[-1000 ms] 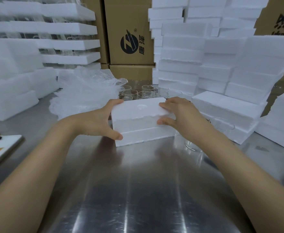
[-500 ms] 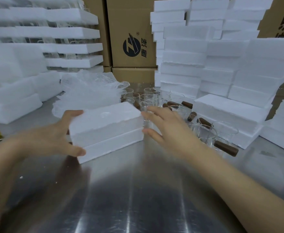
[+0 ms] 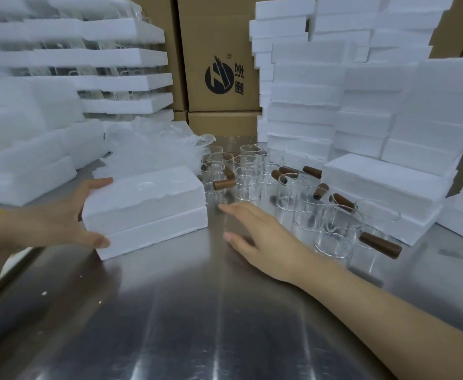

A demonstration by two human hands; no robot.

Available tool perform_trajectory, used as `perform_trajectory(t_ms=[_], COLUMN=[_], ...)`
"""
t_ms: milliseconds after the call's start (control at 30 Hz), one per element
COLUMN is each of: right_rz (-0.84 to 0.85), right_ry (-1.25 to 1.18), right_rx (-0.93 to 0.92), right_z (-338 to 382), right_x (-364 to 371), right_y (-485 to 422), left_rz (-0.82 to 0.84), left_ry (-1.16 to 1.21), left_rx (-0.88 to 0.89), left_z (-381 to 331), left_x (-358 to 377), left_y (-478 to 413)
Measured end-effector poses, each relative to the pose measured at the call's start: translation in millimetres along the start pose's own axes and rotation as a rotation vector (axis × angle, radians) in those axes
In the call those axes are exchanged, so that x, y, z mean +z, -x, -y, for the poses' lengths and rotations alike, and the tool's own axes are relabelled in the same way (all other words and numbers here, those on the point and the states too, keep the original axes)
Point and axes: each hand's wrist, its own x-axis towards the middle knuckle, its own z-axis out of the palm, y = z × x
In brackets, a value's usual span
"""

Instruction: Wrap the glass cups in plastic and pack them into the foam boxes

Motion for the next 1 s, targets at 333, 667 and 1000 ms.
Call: perform_trajectory(t_ms=[333,667,1000], right_rz=[-0.002,0.078,0.268], right_ry=[-0.359,-0.185,-0.105], right_rx=[0.184,0.141,0.116], right_z=[-1.2,-3.0,-10.9], right_x=[9.6,15.6,9.6], right_y=[-5.8,-0.7,-24.1], left_rz=[-0.032,-0.265,-0.045], left_ry=[-0.006,0.632,0.207], left_rx=[0.216,0.002,-0.202], left_z=[-61.5,-239.9,-244.3], left_x=[-22.2,-40.8,37.7], left_y=[10.3,-176.7,-311.6])
